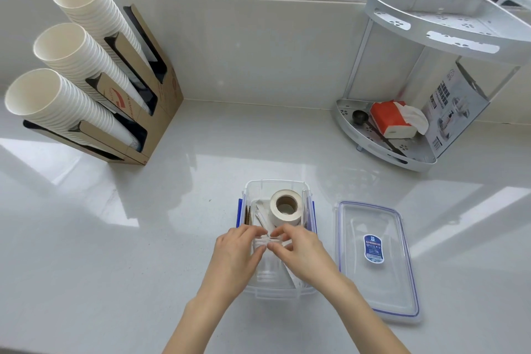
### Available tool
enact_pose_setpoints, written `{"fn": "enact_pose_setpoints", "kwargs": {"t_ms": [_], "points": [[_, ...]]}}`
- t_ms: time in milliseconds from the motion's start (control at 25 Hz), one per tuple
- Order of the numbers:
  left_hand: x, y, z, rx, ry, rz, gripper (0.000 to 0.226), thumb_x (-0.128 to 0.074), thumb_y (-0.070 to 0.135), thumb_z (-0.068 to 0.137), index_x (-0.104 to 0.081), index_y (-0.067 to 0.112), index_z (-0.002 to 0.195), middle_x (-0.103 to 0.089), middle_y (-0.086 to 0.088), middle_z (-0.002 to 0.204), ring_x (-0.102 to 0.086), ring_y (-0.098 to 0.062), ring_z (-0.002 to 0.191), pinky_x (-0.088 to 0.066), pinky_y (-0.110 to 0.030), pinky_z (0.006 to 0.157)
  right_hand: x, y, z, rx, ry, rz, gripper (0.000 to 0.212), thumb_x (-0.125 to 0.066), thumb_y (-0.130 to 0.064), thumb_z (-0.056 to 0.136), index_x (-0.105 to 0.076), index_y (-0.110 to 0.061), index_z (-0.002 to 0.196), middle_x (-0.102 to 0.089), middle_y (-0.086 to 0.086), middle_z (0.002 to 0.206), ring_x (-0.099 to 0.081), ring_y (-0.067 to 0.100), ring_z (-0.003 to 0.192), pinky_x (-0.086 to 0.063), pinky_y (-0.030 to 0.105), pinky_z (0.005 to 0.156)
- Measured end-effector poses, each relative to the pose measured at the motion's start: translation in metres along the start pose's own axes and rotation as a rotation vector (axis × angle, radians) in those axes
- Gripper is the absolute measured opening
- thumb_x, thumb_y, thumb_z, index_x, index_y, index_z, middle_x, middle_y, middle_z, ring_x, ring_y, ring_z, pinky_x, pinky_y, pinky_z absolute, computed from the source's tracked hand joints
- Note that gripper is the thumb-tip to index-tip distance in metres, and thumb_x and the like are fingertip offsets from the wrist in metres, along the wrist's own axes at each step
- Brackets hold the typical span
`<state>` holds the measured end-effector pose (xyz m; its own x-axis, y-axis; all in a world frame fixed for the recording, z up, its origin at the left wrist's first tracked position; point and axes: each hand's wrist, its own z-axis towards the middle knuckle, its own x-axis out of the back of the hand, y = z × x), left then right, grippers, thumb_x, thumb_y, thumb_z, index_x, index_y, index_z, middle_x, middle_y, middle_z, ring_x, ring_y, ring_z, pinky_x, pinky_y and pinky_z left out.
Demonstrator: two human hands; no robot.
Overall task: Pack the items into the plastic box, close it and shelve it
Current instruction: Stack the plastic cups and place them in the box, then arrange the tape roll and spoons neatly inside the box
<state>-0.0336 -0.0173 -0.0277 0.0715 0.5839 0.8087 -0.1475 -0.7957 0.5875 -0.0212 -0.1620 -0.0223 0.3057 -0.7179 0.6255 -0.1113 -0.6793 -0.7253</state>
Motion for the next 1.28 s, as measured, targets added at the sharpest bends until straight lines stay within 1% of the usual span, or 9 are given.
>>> {"fn": "enact_pose_setpoints", "kwargs": {"t_ms": [80,160,400,640,840,1000,1080,1200,1280], "points": [[-0.003,-0.002,-0.001,-0.006,-0.027,0.070,0.024,-0.044,0.030,0.090,-0.054,0.028,0.113,-0.059,0.015,0.116,-0.044,-0.005,0.114,-0.020,-0.017,0.090,-0.007,0.003,0.001,-0.018,-0.045,-0.059,0.029,-0.053,-0.034,0.086,-0.057,-0.021,0.112,-0.059,0.007,0.116,-0.058,0.021,0.104,-0.046,0.030,0.088],[-0.005,-0.005,-0.001,-0.004,-0.045,0.123,0.025,-0.044,0.028,0.090,-0.055,0.029,0.112,-0.059,0.016,0.115,-0.040,-0.005,0.117,-0.017,-0.019,0.091,-0.013,0.004,0.001,-0.027,-0.094,-0.116,0.032,-0.050,-0.033,0.087,-0.054,-0.021,0.117,-0.058,0.009,0.120,-0.056,0.024,0.109,-0.045,0.032,0.092],[-0.007,-0.010,0.000,-0.012,-0.081,0.186,0.031,-0.044,0.026,0.089,-0.052,0.032,0.119,-0.057,0.017,0.119,-0.035,-0.006,0.121,-0.019,-0.024,0.098,-0.018,0.006,0.000,-0.018,-0.157,-0.208,0.040,-0.046,-0.031,0.088,-0.045,-0.021,0.127,-0.055,0.010,0.126,-0.055,0.026,0.111,-0.043,0.031,0.089],[-0.008,-0.010,-0.001,-0.014,-0.078,0.156,0.035,-0.043,0.025,0.089,-0.048,0.032,0.124,-0.056,0.018,0.122,-0.033,-0.007,0.122,-0.020,-0.024,0.098,-0.011,0.005,0.001,-0.021,-0.177,-0.184,0.044,-0.046,-0.031,0.089,-0.040,-0.022,0.133,-0.053,0.008,0.133,-0.051,0.023,0.118,-0.042,0.033,0.096],[-0.009,-0.011,-0.003,-0.019,-0.064,0.126,0.033,-0.044,0.026,0.090,-0.050,0.032,0.121,-0.056,0.019,0.121,-0.034,-0.006,0.122,-0.020,-0.022,0.096,-0.005,0.005,0.003,-0.010,-0.137,-0.178,0.039,-0.042,-0.028,0.092,-0.044,-0.019,0.130,-0.052,0.009,0.132,-0.051,0.024,0.118,-0.041,0.034,0.099],[-0.008,-0.011,0.000,-0.029,-0.037,0.102,0.031,-0.044,0.026,0.090,-0.052,0.030,0.120,-0.058,0.017,0.120,-0.037,-0.006,0.120,-0.018,-0.020,0.094,0.005,-0.001,0.009,0.024,0.019,-0.096,0.032,-0.042,-0.021,0.091,-0.053,-0.016,0.120,-0.060,0.008,0.120,-0.056,0.021,0.109,-0.046,0.035,0.095],[-0.006,-0.010,0.002,-0.040,-0.012,0.073,0.030,-0.043,0.025,0.091,-0.053,0.029,0.118,-0.059,0.016,0.119,-0.041,-0.005,0.118,-0.018,-0.018,0.091,0.011,-0.003,0.014,0.037,0.070,-0.114,0.031,-0.042,-0.018,0.090,-0.053,-0.014,0.119,-0.060,0.009,0.118,-0.057,0.022,0.107,-0.046,0.036,0.094],[0.000,-0.006,0.009,-0.064,0.057,-0.013,0.027,-0.045,0.019,0.091,-0.058,0.022,0.114,-0.063,0.008,0.113,-0.052,-0.010,0.108,-0.028,-0.017,0.090,0.018,-0.005,0.024,0.042,0.099,-0.267,0.033,-0.041,-0.013,0.089,-0.050,-0.012,0.121,-0.055,0.011,0.122,-0.054,0.030,0.108,-0.044,0.038,0.089],[0.005,0.002,0.018,0.034,0.116,-0.180,0.027,-0.045,0.014,0.090,-0.060,0.014,0.112,-0.064,0.001,0.111,-0.057,-0.012,0.098,-0.038,-0.016,0.086,0.019,-0.007,0.031,0.032,0.075,-0.404,0.034,-0.040,-0.009,0.088,-0.047,-0.009,0.121,-0.050,0.013,0.124,-0.051,0.033,0.110,-0.043,0.038,0.084]]}}
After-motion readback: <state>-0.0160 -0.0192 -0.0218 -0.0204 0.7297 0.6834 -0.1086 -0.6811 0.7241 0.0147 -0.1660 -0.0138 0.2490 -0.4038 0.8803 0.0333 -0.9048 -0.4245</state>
